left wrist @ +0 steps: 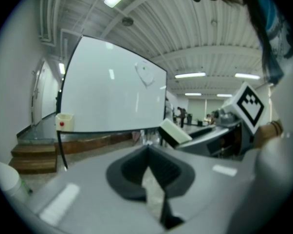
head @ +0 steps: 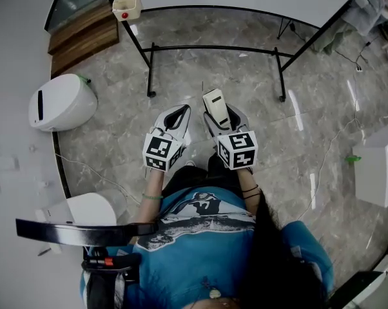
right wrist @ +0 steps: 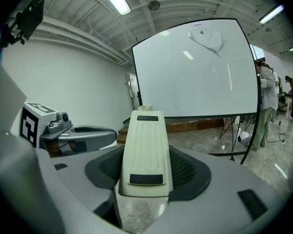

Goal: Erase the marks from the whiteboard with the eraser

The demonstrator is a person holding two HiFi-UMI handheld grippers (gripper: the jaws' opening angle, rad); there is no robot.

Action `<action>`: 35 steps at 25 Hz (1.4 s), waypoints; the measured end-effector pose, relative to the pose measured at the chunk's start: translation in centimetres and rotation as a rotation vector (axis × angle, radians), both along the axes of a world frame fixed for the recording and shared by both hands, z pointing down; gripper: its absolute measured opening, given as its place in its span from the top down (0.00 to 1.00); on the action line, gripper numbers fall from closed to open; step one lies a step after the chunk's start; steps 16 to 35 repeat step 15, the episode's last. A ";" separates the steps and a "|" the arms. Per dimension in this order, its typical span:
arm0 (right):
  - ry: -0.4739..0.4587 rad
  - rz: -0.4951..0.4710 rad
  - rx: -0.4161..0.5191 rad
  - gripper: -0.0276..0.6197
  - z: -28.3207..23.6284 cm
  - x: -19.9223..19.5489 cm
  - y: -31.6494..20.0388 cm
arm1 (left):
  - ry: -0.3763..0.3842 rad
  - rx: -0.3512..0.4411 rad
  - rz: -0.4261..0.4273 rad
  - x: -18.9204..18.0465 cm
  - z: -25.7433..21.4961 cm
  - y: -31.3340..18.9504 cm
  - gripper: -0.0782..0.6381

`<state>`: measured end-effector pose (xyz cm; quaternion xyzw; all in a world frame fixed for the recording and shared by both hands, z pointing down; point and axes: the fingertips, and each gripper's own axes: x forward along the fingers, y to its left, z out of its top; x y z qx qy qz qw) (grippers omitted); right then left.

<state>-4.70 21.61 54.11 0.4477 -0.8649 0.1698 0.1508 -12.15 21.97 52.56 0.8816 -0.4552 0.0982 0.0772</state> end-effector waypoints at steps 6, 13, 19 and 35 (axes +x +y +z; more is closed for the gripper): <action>-0.013 0.026 -0.011 0.55 0.1 -0.7 2.7 | 0.006 0.008 0.035 -0.5 -0.1 2.6 0.89; -0.023 0.034 -0.013 0.55 0.0 -1.7 4.2 | 0.007 0.033 0.031 -2.0 -0.9 3.8 0.89; -0.028 0.036 -0.012 0.55 0.0 -2.3 4.6 | 0.003 0.040 0.032 -2.7 -1.0 4.1 0.89; -0.028 0.036 -0.012 0.55 0.0 -2.3 4.6 | 0.003 0.040 0.032 -2.7 -1.0 4.1 0.89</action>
